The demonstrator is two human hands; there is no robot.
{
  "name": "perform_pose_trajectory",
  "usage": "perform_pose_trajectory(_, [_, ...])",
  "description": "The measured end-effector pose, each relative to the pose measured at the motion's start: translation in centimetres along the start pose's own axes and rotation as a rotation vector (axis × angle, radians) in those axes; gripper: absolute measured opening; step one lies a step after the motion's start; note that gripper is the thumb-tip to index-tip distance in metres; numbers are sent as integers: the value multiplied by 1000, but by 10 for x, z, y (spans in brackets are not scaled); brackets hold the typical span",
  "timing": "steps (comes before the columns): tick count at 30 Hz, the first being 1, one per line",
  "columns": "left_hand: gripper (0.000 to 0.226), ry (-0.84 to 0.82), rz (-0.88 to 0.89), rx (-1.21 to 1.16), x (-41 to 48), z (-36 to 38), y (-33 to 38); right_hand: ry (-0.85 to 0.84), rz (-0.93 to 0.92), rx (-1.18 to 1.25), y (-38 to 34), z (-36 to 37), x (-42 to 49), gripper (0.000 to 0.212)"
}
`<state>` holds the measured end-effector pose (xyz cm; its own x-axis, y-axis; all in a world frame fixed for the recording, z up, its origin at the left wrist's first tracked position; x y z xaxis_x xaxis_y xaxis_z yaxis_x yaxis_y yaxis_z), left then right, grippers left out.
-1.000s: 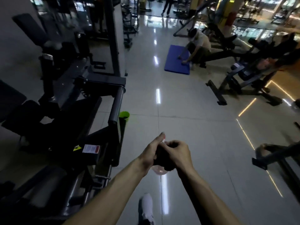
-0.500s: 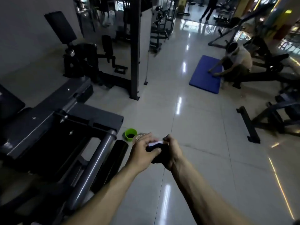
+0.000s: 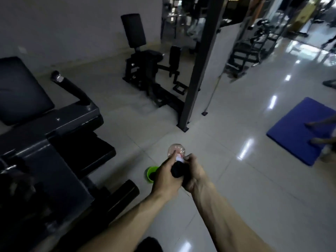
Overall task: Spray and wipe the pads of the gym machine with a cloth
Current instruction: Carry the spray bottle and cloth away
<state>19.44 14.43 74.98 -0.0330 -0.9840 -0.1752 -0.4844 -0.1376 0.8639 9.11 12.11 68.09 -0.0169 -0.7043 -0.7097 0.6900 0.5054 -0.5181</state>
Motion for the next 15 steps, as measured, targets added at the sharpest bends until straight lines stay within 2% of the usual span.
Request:
perform_pose_trajectory(1, [80,51,-38,3,21,-1,-2,-8,37,-53,-11,16,15,75])
perform_pose_trajectory(3, [85,100,-95,59,47,-6,-6,-21,77,-121,-22,40,37,43])
perform_pose_trajectory(4, [79,158,-135,63,66,-14,-12,-62,120,-149,-25,58,59,34])
perform_pose_trajectory(6, [55,272,-212,70,102,-34,-27,-112,214,-249,-23,90,99,37])
perform_pose_trajectory(9, [49,448,-317,54,155,-72,-54,-178,320,-370,-28,150,138,34])
perform_pose_trajectory(11, [32,577,-421,-33,187,-99,-74,-223,357,-491,-33,191,166,29])
perform_pose_trajectory(14, [5,615,-566,-156,220,-126,-101,-270,432,-593,-36,237,195,53])
perform_pose_trajectory(15, [4,642,-596,-186,226,-136,-107,-283,451,-629,-35,253,202,58])
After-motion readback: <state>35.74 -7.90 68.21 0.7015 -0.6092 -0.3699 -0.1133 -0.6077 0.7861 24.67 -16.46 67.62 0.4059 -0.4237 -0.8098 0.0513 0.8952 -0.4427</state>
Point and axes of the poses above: each hand's wrist, its own x-axis towards the middle knuckle, its own z-axis out of the palm, y = z × x, the point moved 9 cm from there along x, towards the middle knuckle, and after that the axes turned 14 degrees about x, right-handed, at the moved point
